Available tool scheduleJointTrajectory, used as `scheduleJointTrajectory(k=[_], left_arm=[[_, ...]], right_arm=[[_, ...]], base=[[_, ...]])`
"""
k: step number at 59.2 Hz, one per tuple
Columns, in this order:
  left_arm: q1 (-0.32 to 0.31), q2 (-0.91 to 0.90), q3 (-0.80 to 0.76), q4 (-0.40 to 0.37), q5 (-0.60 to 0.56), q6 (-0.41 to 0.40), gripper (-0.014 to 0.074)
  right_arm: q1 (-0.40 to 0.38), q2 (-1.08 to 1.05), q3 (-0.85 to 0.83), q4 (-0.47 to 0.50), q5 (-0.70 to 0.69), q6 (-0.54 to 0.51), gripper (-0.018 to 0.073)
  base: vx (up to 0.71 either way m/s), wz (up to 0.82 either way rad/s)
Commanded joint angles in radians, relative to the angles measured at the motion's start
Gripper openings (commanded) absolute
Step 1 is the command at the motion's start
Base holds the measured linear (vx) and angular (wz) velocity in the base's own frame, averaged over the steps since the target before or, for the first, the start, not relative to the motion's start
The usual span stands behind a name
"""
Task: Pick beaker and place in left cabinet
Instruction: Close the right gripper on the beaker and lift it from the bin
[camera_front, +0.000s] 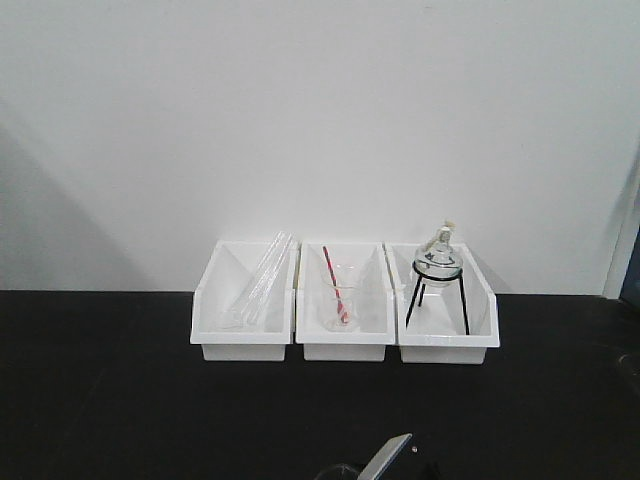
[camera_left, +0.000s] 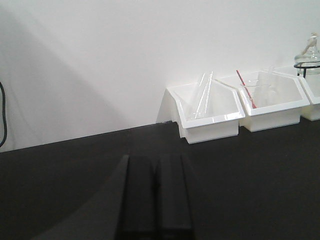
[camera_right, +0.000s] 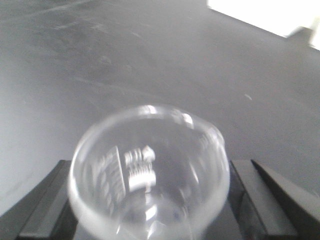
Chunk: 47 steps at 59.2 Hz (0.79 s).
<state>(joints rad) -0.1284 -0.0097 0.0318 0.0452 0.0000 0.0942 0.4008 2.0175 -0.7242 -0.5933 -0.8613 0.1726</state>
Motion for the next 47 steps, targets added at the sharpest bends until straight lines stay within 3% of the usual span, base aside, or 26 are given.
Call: scheduleJointTrajectory(k=[1, 17, 26, 38, 47], left_arm=[[-0.001, -0.019, 0.016, -0.003, -0.075, -0.003, 0.0001], [-0.001, -0.019, 0.016, -0.003, -0.075, -0.003, 0.0001], [-0.001, -0.019, 0.016, -0.003, -0.075, -0.003, 0.0001], [-0.001, -0.019, 0.016, -0.003, -0.075, -0.003, 0.0001], [-0.001, -0.019, 0.016, -0.003, -0.075, -0.003, 0.0001]], right_arm=[[0.001, -0.029, -0.042, 0.001, -0.082, 0.005, 0.0592], [0.001, -0.007, -0.056, 0.0, -0.074, 0.013, 0.059], [0.001, -0.007, -0.056, 0.001, -0.074, 0.018, 0.0541], [0.001, -0.038, -0.056, -0.033, -0.065, 0.172, 0.0341], [0.001, -0.107, -0.056, -0.088, -0.064, 0.19, 0.0155]], base=[[0.0, 0.0], [0.0, 0.0], [0.0, 0.0], [0.0, 0.0], [0.0, 0.0]])
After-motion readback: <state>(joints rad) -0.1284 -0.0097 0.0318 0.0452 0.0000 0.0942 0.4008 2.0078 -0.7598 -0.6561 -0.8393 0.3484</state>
